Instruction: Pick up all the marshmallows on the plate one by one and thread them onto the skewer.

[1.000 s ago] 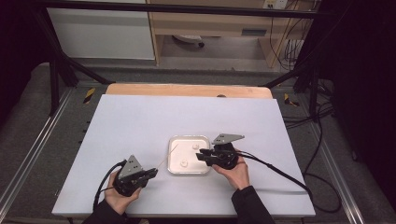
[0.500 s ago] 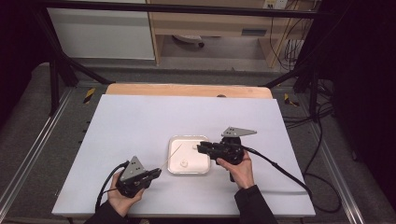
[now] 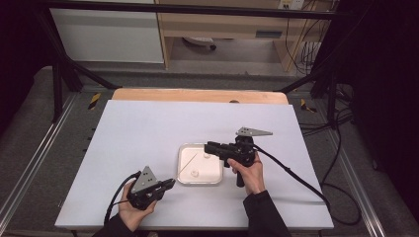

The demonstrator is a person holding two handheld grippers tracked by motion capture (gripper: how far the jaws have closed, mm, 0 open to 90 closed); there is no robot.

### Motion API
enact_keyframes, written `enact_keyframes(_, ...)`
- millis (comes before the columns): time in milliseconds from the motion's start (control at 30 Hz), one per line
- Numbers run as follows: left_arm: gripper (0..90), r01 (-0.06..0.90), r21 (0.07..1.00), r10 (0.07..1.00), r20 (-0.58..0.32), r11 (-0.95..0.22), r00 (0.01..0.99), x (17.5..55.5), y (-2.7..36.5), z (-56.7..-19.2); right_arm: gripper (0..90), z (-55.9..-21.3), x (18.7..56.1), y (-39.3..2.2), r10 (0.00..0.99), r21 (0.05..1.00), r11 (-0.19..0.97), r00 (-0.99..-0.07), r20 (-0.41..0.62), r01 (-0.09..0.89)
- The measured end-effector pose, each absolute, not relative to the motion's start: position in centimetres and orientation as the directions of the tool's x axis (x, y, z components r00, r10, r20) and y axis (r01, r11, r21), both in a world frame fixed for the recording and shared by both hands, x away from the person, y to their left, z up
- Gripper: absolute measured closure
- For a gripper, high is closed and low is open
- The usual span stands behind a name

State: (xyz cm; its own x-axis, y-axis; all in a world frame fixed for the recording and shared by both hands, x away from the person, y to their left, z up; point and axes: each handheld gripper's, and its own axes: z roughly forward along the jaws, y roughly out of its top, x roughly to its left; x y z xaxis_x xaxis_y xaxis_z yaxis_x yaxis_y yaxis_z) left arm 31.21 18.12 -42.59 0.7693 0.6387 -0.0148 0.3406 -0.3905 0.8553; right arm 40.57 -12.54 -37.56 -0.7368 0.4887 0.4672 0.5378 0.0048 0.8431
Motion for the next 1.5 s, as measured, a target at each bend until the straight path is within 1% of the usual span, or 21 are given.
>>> enact_keyframes(367, 88.3, 0.328, 0.861, 0.63, -0.011, -0.389, 0.776, 31.1, 17.8, -42.6, 73.5, -38.0, 40.9, -12.0, 0.449, 0.824, -0.023, -0.73, 0.515, 0.567)
enact_keyframes(633, 88.3, 0.321, 0.862, 0.625, -0.007, -0.392, 0.78, 31.0, 17.7, -42.6, 73.7, -38.3, 40.8, -11.7, 0.435, 0.815, -0.018, -0.729, 0.528, 0.579)
enact_keyframes(967, 88.4, 0.32, 0.863, 0.627, -0.005, -0.39, 0.779, 31.0, 17.6, -42.7, 75.6, -38.6, 40.7, -11.4, 0.382, 0.798, -0.028, -0.731, 0.566, 0.603)
enact_keyframes(1500, 88.7, 0.345, 0.866, 0.649, -0.031, -0.363, 0.76, 30.8, 17.2, -43.0, 78.0, -39.5, 39.9, -10.6, 0.372, 0.801, -0.064, -0.73, 0.573, 0.596)
